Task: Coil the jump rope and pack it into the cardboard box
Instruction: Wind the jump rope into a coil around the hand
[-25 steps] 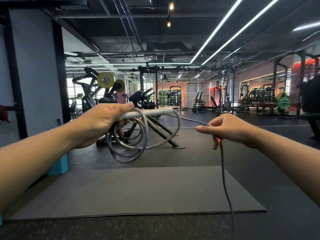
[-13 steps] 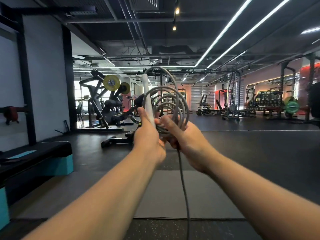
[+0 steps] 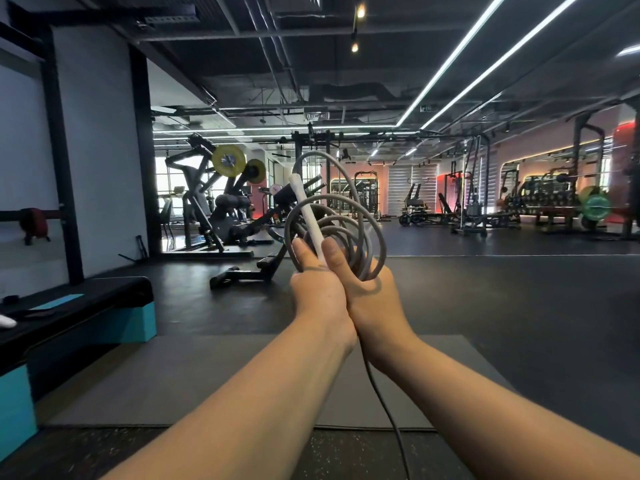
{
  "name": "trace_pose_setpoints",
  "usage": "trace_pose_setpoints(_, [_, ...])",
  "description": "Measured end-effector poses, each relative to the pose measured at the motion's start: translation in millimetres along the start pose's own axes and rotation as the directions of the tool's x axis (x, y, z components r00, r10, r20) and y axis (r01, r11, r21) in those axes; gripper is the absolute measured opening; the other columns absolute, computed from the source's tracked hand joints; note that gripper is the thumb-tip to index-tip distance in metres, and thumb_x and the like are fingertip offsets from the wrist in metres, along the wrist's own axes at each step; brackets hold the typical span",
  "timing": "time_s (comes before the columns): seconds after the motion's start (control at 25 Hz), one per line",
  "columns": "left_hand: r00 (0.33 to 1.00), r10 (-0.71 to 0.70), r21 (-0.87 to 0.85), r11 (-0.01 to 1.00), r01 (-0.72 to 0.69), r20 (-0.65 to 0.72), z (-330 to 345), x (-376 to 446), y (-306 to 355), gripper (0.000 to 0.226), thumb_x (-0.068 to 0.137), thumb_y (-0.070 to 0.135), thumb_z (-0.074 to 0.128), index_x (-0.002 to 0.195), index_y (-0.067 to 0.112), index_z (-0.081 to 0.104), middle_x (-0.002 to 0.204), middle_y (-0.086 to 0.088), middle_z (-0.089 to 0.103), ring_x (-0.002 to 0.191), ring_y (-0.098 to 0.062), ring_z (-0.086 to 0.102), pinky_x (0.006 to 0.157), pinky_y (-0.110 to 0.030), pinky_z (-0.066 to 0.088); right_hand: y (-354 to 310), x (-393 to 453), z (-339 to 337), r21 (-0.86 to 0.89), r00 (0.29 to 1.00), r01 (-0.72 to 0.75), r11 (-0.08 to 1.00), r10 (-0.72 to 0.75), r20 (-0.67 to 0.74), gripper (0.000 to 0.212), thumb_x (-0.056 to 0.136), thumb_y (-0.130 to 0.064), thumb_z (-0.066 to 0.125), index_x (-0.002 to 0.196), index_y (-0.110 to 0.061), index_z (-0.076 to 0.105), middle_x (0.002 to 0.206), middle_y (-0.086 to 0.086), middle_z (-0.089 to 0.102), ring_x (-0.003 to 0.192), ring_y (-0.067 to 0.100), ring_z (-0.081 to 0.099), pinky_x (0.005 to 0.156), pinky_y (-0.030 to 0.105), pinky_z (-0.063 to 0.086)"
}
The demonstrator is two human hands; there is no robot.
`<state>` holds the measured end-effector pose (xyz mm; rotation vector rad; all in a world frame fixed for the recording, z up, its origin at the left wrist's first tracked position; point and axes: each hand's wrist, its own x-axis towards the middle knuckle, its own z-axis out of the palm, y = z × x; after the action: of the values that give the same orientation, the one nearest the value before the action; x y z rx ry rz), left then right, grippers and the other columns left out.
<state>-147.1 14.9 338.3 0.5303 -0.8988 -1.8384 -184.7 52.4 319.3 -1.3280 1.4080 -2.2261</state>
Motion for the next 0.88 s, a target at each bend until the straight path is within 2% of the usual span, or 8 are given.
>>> trace_pose_setpoints(0.16, [0.999,-0.012,0.222,0.975,0.022,-0.048,-7.0,5.6,-2.6,0.069,0.094,0.072,0.033,0.116,0.017,0.067,0.109,-0.007,0.074,0.089,-0.021,0.068,0.093,-0.042,0.054,-8.3,2.7,-7.1,-0.007,0.992,-0.079,0.997,0.08,0.102,0.037,0.092,-0.032,0.073,0.088,0.006,0.072,0.079,0.032,0.069,0.068,0.022,0.063,0.061,0.034,0.051])
trace_pose_setpoints(0.28, [0.966,0.226,0.487,0.862,-0.14,-0.124,-19.0,3.2,6.6,0.062,0.094,0.058,0.047,0.143,0.021,0.04,0.144,-0.01,0.048,0.126,-0.031,0.051,0.107,-0.05,0.043,-16.9,13.4,-23.5,-0.175,0.97,-0.103,0.979,0.138,0.201,0.035,0.094,-0.037,0.07,0.078,-0.006,0.068,0.055,0.006,0.049,0.046,0.016,0.039,0.046,0.025,0.032])
trace_pose_setpoints(0.36, [0.794,0.608,0.632,0.612,-0.475,0.007,-30.8,-6.7,29.8,0.071,0.089,0.028,0.061,0.151,0.02,0.027,0.153,-0.008,0.033,0.138,-0.027,0.036,0.115,-0.046,0.033,-25.0,20.0,-39.5,-0.362,0.929,-0.085,0.928,0.205,0.308,0.032,0.094,-0.038,0.069,0.074,-0.014,0.066,0.051,-0.001,0.041,0.042,0.013,0.029,0.041,0.022,0.026])
trace_pose_setpoints(0.44, [0.441,0.755,0.586,0.094,-0.805,0.484,-31.5,-14.8,66.6,0.077,0.079,0.014,0.062,0.151,0.019,0.034,0.151,-0.001,0.039,0.138,-0.017,0.036,0.118,-0.038,0.03,-32.7,25.5,-51.5,-0.558,0.875,-0.01,0.829,0.277,0.396,0.037,0.091,-0.042,0.072,0.073,-0.01,0.067,0.056,0.004,0.044,0.046,0.014,0.033,0.04,0.023,0.031])
trace_pose_setpoints(0.52, [0.379,0.318,0.442,-0.158,-0.883,0.869,-17.9,-18.9,97.7,0.071,0.082,0.014,0.064,0.149,0.025,0.04,0.143,0.01,0.051,0.13,-0.01,0.045,0.113,-0.033,0.036,-40.2,30.7,-55.9,-0.7,0.822,0.098,0.708,0.339,0.457,0.044,0.089,-0.043,0.074,0.081,0.0,0.068,0.063,0.007,0.048,0.052,0.016,0.039,0.042,0.024,0.036])
trace_pose_setpoints(0.64, [0.571,-0.32,0.48,-0.323,-0.816,0.756,13.1,-18.6,106.4,0.056,0.088,0.038,0.066,0.141,0.035,0.048,0.125,0.01,0.067,0.114,-0.01,0.06,0.099,-0.03,0.047,-53.5,36.9,-55.7,-0.778,0.781,0.186,0.599,0.39,0.487,0.034,0.087,-0.039,0.076,0.075,-0.009,0.065,0.064,0.004,0.052,0.056,0.017,0.044,0.046,0.026,0.038])
trace_pose_setpoints(0.76, [0.641,-0.385,0.478,-0.441,-0.759,0.663,23.0,-5.5,94.2,0.054,0.088,0.065,0.057,0.129,0.03,0.056,0.115,0.007,0.072,0.098,-0.01,0.064,0.087,-0.029,0.048,-63.5,41.0,-59.1,-0.8,0.758,0.26,0.541,0.398,0.516,0.025,0.084,-0.036,0.08,0.066,-0.023,0.067,0.059,-0.007,0.055,0.055,0.008,0.048,0.048,0.017,0.038])
trace_pose_setpoints(0.88, [0.628,-0.347,0.526,-0.348,-0.776,0.697,9.5,8.1,84.3,0.059,0.088,0.07,0.049,0.103,0.017,0.071,0.088,-0.001,0.075,0.076,-0.017,0.067,0.067,-0.028,0.048,-66.3,42.5,-63.0,-0.779,0.742,0.29,0.556,0.383,0.55,0.026,0.081,-0.041,0.082,0.064,-0.024,0.074,0.056,-0.007,0.052,0.05,0.005,0.043,0.049,0.016,0.033])
